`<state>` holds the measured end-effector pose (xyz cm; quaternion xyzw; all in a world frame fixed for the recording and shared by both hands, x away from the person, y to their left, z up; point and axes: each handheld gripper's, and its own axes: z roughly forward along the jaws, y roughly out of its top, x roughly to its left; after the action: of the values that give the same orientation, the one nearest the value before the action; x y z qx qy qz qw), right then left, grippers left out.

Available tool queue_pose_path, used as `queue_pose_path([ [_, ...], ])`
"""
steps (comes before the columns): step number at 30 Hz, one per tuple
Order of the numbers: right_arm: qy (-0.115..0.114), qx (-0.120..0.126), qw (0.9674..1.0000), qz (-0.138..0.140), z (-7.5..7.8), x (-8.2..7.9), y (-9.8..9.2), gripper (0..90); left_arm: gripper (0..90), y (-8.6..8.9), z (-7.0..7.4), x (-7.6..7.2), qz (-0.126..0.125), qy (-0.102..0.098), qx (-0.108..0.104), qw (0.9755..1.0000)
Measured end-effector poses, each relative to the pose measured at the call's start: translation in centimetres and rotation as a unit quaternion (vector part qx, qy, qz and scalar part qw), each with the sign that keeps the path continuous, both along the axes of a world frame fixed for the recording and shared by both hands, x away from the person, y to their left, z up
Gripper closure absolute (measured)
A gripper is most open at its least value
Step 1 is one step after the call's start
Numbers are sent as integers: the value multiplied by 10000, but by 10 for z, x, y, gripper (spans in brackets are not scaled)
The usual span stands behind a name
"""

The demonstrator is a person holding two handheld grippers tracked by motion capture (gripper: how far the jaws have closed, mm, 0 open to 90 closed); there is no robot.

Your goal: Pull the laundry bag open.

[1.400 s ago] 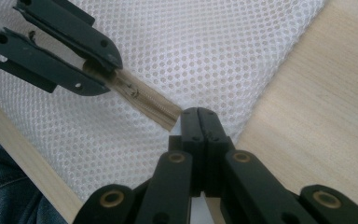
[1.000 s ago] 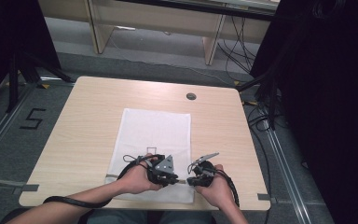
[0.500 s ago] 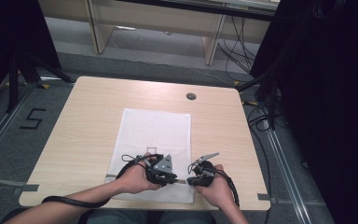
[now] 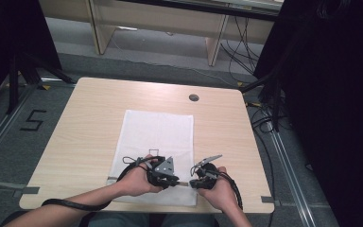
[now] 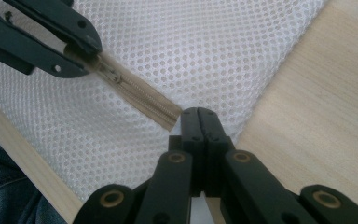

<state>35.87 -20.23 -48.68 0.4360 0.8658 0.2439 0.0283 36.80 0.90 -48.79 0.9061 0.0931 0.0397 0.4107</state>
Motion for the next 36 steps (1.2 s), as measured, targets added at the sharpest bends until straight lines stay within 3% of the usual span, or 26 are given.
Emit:
queue_pose_path([
  [19,13,5,10000,-20,0,0,0,900,820,4,-1,0,-30,-12,-14,10000],
  [23,-6,45,10000,-12,-1,0,-1,900,820,9,-1,1,21,87,-83,9999],
  [31,78,-98,9998,-126,1,-2,2,900,820,10,-1,0,21,62,-106,9999],
  [34,-59,-86,9999,-22,0,-2,2,900,820,12,0,1,31,60,-117,9999],
  [35,-39,-127,9999,-106,1,-4,3,900,820,12,-1,0,60,119,-152,9998],
  [36,-115,-130,9998,20,0,-3,3,900,819,12,-1,0,28,75,-114,9999],
])
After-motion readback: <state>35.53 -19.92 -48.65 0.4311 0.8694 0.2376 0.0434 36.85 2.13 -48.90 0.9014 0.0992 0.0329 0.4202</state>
